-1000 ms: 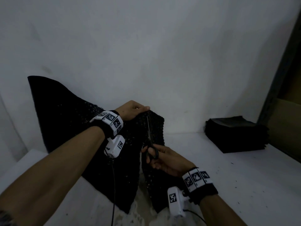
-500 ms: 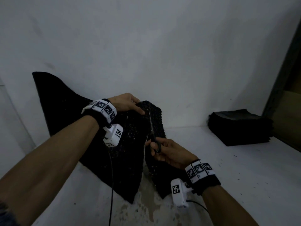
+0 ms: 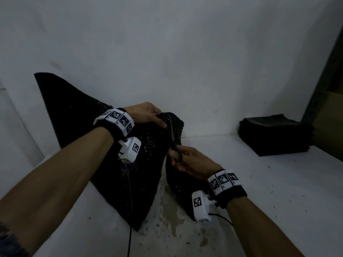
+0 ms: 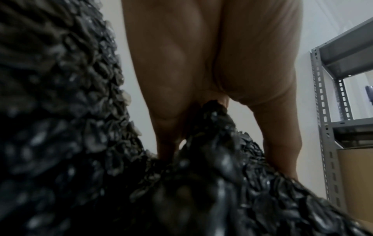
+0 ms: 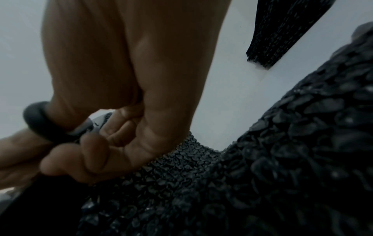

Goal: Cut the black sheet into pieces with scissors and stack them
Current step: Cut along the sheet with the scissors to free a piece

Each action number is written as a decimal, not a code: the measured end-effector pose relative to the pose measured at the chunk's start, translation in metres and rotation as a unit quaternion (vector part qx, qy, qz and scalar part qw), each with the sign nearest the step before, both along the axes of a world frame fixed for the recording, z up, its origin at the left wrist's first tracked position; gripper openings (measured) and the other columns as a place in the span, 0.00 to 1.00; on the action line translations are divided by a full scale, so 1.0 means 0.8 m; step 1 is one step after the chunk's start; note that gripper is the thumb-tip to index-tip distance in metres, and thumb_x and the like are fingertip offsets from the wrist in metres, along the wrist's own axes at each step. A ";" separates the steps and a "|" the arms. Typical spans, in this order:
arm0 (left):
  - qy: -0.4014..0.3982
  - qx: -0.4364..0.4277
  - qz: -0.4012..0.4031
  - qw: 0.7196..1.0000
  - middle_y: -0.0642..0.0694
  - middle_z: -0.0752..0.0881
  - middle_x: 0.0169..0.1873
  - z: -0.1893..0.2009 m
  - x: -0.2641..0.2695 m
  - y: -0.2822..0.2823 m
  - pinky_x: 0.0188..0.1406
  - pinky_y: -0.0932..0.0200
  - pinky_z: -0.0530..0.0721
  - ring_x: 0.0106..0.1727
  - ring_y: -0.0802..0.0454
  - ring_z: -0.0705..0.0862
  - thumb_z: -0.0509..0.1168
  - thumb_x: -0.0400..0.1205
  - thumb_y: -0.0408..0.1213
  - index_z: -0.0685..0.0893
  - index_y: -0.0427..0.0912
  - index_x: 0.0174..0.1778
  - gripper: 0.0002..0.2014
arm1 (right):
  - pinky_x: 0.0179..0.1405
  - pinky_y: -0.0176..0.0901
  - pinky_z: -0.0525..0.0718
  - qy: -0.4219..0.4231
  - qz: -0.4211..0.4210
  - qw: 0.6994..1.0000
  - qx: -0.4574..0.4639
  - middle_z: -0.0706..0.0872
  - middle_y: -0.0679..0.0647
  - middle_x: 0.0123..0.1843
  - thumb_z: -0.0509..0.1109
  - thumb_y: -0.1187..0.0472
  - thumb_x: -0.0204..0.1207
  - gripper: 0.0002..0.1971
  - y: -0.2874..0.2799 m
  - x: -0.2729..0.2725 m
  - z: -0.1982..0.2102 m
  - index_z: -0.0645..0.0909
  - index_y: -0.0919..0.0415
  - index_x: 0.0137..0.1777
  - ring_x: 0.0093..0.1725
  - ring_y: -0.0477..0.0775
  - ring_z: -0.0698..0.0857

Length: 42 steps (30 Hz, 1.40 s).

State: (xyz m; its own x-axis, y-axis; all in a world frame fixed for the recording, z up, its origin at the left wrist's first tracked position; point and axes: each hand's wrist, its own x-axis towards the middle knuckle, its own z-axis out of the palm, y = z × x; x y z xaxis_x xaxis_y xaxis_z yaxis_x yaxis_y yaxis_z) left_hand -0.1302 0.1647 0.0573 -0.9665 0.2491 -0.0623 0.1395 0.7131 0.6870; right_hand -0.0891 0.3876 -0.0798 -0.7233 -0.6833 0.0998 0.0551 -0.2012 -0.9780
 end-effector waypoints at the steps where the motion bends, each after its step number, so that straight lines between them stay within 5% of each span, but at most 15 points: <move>1: -0.001 -0.001 -0.001 1.000 0.39 0.93 0.47 0.000 0.001 -0.001 0.62 0.35 0.86 0.53 0.35 0.90 0.83 0.68 0.43 0.93 0.39 0.51 0.19 | 0.27 0.33 0.74 0.000 -0.003 1.000 0.000 0.81 0.56 0.37 0.74 0.54 0.77 0.16 -0.002 0.001 -0.001 0.82 0.67 0.56 0.29 0.48 0.75; 4: -0.016 0.007 -0.003 1.000 0.37 0.92 0.48 -0.003 0.003 -0.004 0.62 0.34 0.86 0.54 0.33 0.90 0.85 0.64 0.45 0.93 0.40 0.50 0.21 | 0.28 0.34 0.75 -0.001 -0.011 1.000 0.018 0.82 0.57 0.38 0.73 0.54 0.78 0.26 -0.004 -0.002 0.002 0.78 0.77 0.65 0.30 0.49 0.76; 9: -0.034 0.026 -0.019 0.999 0.39 0.92 0.51 -0.002 0.005 -0.006 0.64 0.38 0.85 0.55 0.36 0.90 0.85 0.59 0.50 0.93 0.40 0.53 0.29 | 0.28 0.34 0.75 0.006 -0.005 0.999 0.032 0.83 0.56 0.38 0.73 0.54 0.78 0.28 -0.005 -0.008 0.012 0.78 0.76 0.69 0.30 0.49 0.77; 13: -0.028 0.014 -0.030 0.999 0.42 0.93 0.50 -0.004 0.005 -0.003 0.64 0.40 0.86 0.54 0.40 0.91 0.85 0.64 0.47 0.91 0.39 0.54 0.25 | 0.28 0.34 0.75 0.010 -0.004 1.000 0.027 0.84 0.56 0.37 0.73 0.52 0.76 0.26 -0.007 -0.011 0.017 0.80 0.72 0.65 0.29 0.49 0.77; 18: -0.030 0.006 -0.037 0.999 0.40 0.93 0.48 -0.004 0.009 0.001 0.60 0.43 0.88 0.52 0.38 0.91 0.81 0.72 0.37 0.93 0.39 0.52 0.13 | 0.23 0.34 0.69 0.031 -0.020 0.999 0.023 0.80 0.57 0.35 0.71 0.59 0.82 0.07 -0.008 -0.015 0.018 0.81 0.62 0.46 0.25 0.48 0.73; 23: -0.033 -0.020 -0.027 0.999 0.45 0.93 0.47 -0.009 0.008 -0.002 0.59 0.45 0.88 0.51 0.43 0.92 0.82 0.71 0.42 0.93 0.45 0.50 0.13 | 0.27 0.38 0.70 0.036 -0.031 0.998 0.029 0.82 0.57 0.36 0.76 0.53 0.77 0.11 -0.010 -0.020 0.026 0.85 0.61 0.50 0.30 0.52 0.74; 31: 0.157 -0.209 0.101 0.960 0.46 0.88 0.54 -0.058 -0.016 -0.001 0.55 0.57 0.83 0.56 0.47 0.86 0.77 0.76 0.43 0.85 0.44 0.59 0.17 | 0.26 0.42 0.74 0.095 -0.149 0.982 0.073 0.88 0.62 0.38 0.77 0.52 0.79 0.21 -0.023 -0.025 0.041 0.81 0.72 0.57 0.27 0.54 0.79; 35: 0.293 -0.078 0.129 0.944 0.43 0.87 0.51 -0.069 0.000 0.022 0.58 0.52 0.81 0.55 0.46 0.85 0.65 0.85 0.54 0.89 0.41 0.51 0.19 | 0.21 0.41 0.74 0.083 -0.198 0.974 0.069 0.91 0.67 0.41 0.80 0.50 0.75 0.20 -0.027 -0.025 0.046 0.71 0.60 0.49 0.26 0.56 0.80; 38: 0.069 0.081 0.046 0.993 0.37 0.90 0.41 -0.064 0.033 0.058 0.51 0.50 0.84 0.43 0.43 0.87 0.61 0.82 0.67 0.88 0.38 0.47 0.31 | 0.22 0.41 0.76 0.123 -0.240 0.959 0.087 0.91 0.65 0.36 0.76 0.54 0.75 0.16 -0.032 -0.028 0.050 0.72 0.63 0.46 0.26 0.58 0.83; 42: -0.066 0.310 0.045 0.947 0.36 0.82 0.34 -0.078 0.060 0.075 0.49 0.41 0.89 0.34 0.43 0.82 0.69 0.84 0.49 0.85 0.35 0.50 0.17 | 0.31 0.47 0.86 0.134 -0.260 0.948 0.122 0.91 0.63 0.34 0.73 0.61 0.72 0.06 -0.041 -0.028 0.051 0.87 0.65 0.43 0.31 0.59 0.89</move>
